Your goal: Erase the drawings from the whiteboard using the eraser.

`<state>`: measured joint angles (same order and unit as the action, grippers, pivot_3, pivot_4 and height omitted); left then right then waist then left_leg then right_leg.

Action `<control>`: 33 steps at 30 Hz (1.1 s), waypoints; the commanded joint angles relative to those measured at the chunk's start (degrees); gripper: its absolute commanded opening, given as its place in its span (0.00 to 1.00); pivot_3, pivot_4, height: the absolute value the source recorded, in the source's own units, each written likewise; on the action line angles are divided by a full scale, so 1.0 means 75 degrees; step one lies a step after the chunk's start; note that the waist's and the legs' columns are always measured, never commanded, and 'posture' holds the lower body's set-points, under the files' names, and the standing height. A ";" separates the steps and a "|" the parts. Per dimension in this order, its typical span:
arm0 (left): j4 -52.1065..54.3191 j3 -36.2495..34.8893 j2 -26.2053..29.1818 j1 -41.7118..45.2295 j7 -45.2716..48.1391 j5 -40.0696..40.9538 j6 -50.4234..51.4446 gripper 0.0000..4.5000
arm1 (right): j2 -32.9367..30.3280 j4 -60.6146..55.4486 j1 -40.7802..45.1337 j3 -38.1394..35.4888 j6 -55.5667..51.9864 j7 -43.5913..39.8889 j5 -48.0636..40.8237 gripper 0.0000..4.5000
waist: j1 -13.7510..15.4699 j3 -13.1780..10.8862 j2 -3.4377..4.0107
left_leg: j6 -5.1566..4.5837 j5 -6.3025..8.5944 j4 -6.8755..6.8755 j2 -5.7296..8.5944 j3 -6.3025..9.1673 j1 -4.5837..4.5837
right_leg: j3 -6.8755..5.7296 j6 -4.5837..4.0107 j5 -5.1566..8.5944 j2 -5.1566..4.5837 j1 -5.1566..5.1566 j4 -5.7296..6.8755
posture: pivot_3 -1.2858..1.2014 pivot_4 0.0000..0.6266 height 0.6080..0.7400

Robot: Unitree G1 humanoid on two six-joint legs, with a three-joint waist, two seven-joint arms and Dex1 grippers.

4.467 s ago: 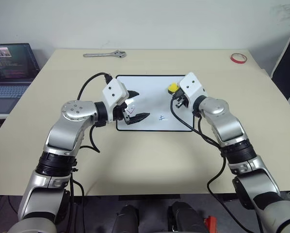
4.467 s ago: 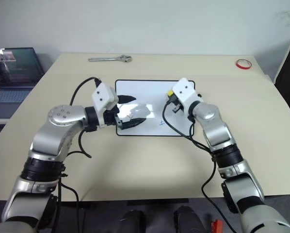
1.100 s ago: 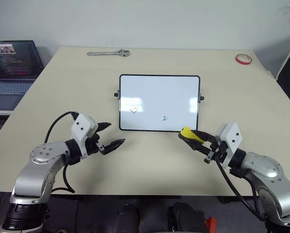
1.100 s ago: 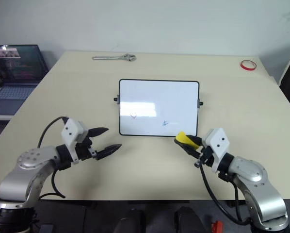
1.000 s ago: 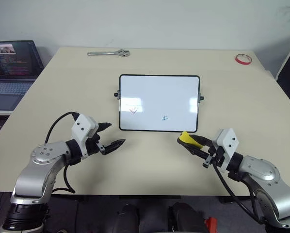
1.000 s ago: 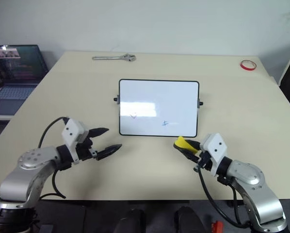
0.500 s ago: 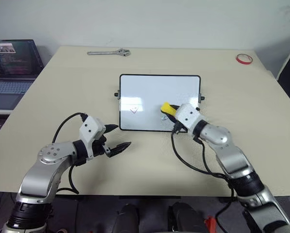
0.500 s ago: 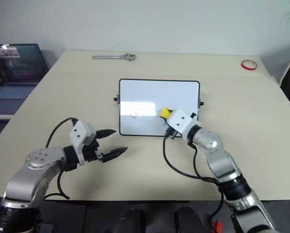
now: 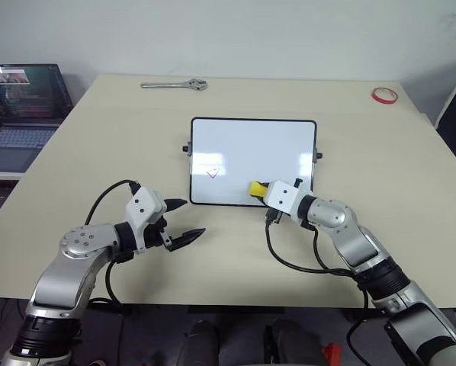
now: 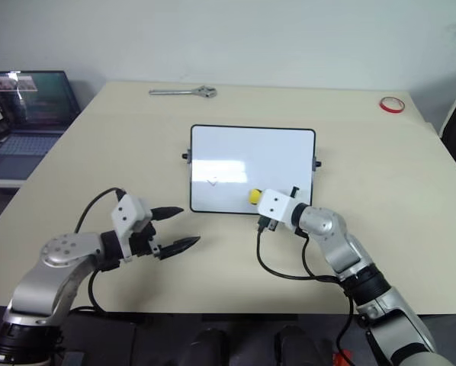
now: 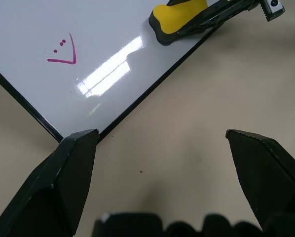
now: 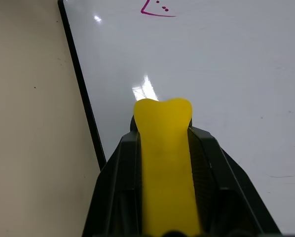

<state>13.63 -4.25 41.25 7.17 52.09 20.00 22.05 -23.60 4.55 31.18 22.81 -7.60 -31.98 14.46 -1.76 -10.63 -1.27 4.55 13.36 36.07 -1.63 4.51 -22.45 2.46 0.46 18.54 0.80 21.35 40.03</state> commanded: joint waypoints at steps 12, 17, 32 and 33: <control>0.0306 0.0146 0.0028 0.0380 -0.0075 0.0056 0.0266 1.00 | -0.0535 -0.0482 -0.0486 -0.0284 -0.1350 -0.0507 0.0311 0.22 | -0.0012 0.0009 -0.0014 | -0.0001 -0.0001 0.0001 0.0000 0.0002 0.0010 | 0.0001 0.0001 -0.0002 -0.0001 -0.0010 0.0000 | 0.52 0.24 1.00; 0.0098 0.0149 0.0004 0.0339 -0.0001 -0.0002 0.0080 1.00 | -0.0002 -0.0025 0.0222 -0.0990 -0.1206 0.0976 0.0377 0.22 | -0.0019 0.0009 -0.0014 | -0.0007 -0.0010 0.0003 -0.0002 -0.0002 0.0019 | 0.0005 0.0006 -0.0006 0.0010 -0.0008 0.0006 | 0.52 0.24 1.00; -0.0308 -0.0404 -0.0112 0.0219 -0.0489 0.0072 -0.0072 1.00 | -0.0174 -0.1423 -0.0460 -0.1091 -0.1785 -0.0370 -0.0353 0.22 | -0.0014 0.0013 -0.0021 | -0.0009 -0.0011 -0.0002 -0.0003 -0.0002 0.0018 | 0.0005 0.0007 -0.0008 0.0008 -0.0007 0.0001 | 0.52 0.24 1.00; -0.0440 -0.0583 -0.0123 0.0274 -0.0608 0.0107 -0.0068 1.00 | -0.0001 -0.1747 -0.0474 -0.1427 -0.2095 -0.0473 -0.0842 0.22 | -0.0013 0.0012 -0.0020 | -0.0009 -0.0011 -0.0002 -0.0005 -0.0001 0.0016 | 0.0004 0.0007 -0.0008 0.0009 -0.0005 0.0002 | 0.52 0.24 1.00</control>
<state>10.95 -4.91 40.25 8.24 49.24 20.13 22.22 -24.28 -4.61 27.37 16.81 -20.31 -35.19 12.19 -1.85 -10.54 -1.43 4.48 13.27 36.05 -1.67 4.51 -22.36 2.48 0.50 18.48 0.88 21.34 40.05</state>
